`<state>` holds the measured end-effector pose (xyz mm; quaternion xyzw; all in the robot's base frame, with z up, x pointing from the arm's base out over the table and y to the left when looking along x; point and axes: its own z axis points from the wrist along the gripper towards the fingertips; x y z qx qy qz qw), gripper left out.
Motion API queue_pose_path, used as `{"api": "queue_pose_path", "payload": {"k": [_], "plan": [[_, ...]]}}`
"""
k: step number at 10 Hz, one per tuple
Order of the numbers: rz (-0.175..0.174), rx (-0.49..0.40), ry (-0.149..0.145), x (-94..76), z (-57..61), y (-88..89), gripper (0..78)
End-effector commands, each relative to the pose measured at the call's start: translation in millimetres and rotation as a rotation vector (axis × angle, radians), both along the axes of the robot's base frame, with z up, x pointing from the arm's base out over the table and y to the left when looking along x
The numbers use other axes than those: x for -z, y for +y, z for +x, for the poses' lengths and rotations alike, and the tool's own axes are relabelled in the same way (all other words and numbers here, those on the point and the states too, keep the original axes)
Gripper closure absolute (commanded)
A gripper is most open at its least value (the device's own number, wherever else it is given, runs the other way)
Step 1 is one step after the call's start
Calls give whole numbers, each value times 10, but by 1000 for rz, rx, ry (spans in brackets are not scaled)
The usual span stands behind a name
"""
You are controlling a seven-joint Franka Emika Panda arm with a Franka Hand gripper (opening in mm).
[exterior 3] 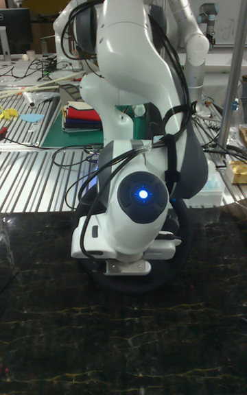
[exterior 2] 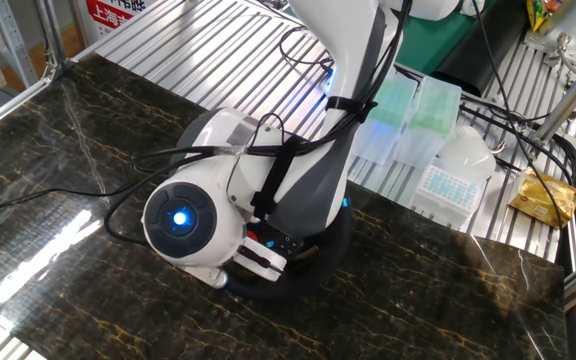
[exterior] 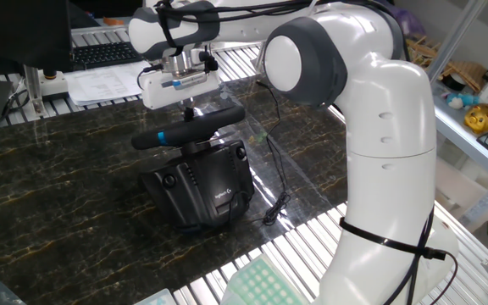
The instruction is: Rotate the steering wheel 90 degrees clockwise
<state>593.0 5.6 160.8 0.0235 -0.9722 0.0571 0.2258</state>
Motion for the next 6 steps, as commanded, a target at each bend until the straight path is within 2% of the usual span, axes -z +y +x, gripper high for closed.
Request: {"api": "queue_pose_path", "payload": {"k": [1, 4, 6], "plan": [[-13, 7, -5, -69, 99, -50, 776], [-9, 29, -23, -20, 168, -59, 776], [-9, 26, -20, 11, 174, -33, 776]]}}
